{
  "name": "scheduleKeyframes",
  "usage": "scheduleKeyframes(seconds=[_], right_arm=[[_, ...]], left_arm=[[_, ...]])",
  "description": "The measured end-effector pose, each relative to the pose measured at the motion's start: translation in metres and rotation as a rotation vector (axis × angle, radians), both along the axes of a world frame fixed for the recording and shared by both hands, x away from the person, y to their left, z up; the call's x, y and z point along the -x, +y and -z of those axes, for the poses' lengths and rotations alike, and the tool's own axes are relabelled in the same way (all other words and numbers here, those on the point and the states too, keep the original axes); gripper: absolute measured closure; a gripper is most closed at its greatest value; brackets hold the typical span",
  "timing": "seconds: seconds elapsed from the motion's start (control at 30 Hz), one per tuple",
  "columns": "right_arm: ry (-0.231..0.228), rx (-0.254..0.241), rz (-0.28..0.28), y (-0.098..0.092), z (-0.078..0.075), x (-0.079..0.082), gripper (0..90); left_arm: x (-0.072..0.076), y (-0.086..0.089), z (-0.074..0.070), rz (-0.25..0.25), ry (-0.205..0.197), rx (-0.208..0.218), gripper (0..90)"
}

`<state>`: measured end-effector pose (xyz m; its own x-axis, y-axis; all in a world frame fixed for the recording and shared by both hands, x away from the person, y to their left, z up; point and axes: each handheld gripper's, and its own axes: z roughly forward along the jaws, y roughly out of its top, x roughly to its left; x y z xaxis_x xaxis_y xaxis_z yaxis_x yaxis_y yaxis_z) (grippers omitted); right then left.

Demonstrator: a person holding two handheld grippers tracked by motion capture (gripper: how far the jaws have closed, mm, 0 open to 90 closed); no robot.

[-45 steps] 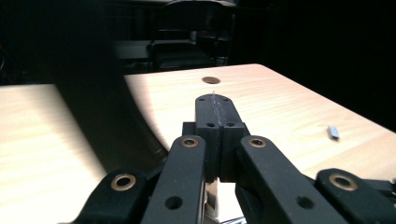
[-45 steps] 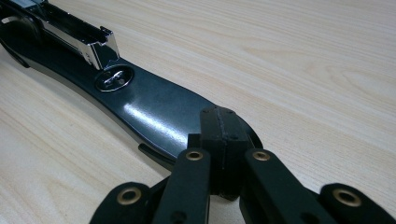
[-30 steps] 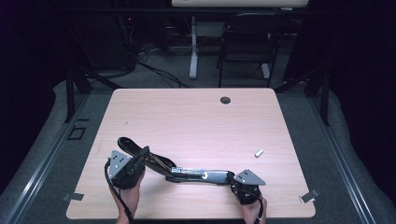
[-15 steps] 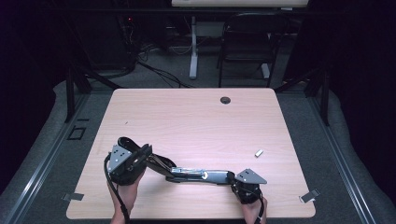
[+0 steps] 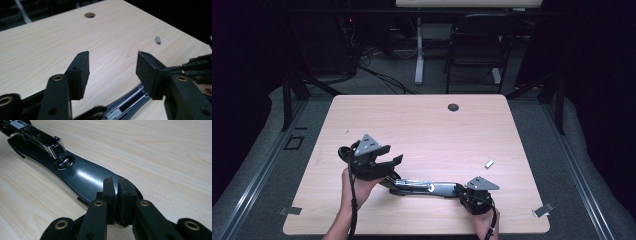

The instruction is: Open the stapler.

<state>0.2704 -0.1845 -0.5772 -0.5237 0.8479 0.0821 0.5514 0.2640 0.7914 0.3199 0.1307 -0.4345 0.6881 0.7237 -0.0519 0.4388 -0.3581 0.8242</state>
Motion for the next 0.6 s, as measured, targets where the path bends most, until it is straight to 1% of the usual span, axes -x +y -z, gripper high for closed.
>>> scheduleKeyframes(seconds=[0.03, 0.1, 0.13, 0.17, 0.23, 0.3, 0.33, 0.37, 0.4, 0.43, 0.47, 0.5, 0.57, 0.6], right_arm=[[0.010, -0.006, -0.002, 0.000, -0.001, -0.001, 81.6], [0.030, 0.010, -0.008, 0.000, -0.003, -0.004, 78.6], [0.036, -0.001, -0.013, 0.000, -0.003, -0.006, 76.2], [0.054, 0.012, -0.015, -0.001, -0.005, -0.007, 73.7], [0.077, 0.012, -0.022, -0.002, -0.008, -0.011, 68.9], [0.088, 0.029, -0.009, -0.003, -0.013, -0.015, 64.8], [0.103, 0.022, -0.005, -0.003, -0.016, -0.017, 61.8], [0.122, 0.010, -0.005, -0.004, -0.019, -0.020, 57.5], [0.143, 0.015, 0.000, -0.005, -0.022, -0.024, 53.2], [0.148, 0.014, 0.001, -0.005, -0.024, -0.027, 48.8], [0.181, 0.018, -0.008, -0.005, -0.030, -0.033, 45.1], [0.193, 0.037, -0.008, -0.005, -0.035, -0.038, 44.6], [0.217, 0.067, -0.010, -0.002, -0.045, -0.049, 38.1], [0.227, 0.078, -0.015, -0.002, -0.050, -0.054, 36.9]], left_arm=[[-0.005, -0.004, -0.001, 0.020, 0.014, -0.011, 40.7], [-0.014, -0.013, -0.004, 0.053, 0.037, -0.043, 35.3], [-0.017, -0.016, -0.005, 0.069, 0.049, -0.048, 32.7], [-0.020, -0.019, -0.005, 0.083, 0.056, -0.058, 30.7], [-0.022, -0.022, -0.002, 0.116, 0.069, -0.086, 25.9], [-0.020, -0.022, 0.004, 0.144, 0.091, -0.102, 22.4], [-0.018, -0.021, 0.008, 0.157, 0.104, -0.104, 19.8], [-0.016, -0.020, 0.012, 0.168, 0.114, -0.108, 19.1], [-0.013, -0.020, 0.015, 0.178, 0.119, -0.110, 17.9], [-0.009, -0.019, 0.020, 0.189, 0.123, -0.117, 17.1], [-0.006, -0.019, 0.023, 0.209, 0.133, -0.125, 16.5], [-0.003, -0.018, 0.026, 0.221, 0.143, -0.125, 15.9], [0.003, -0.018, 0.032, 0.239, 0.154, -0.142, 15.0], [0.005, -0.018, 0.034, 0.248, 0.156, -0.149, 14.5]])
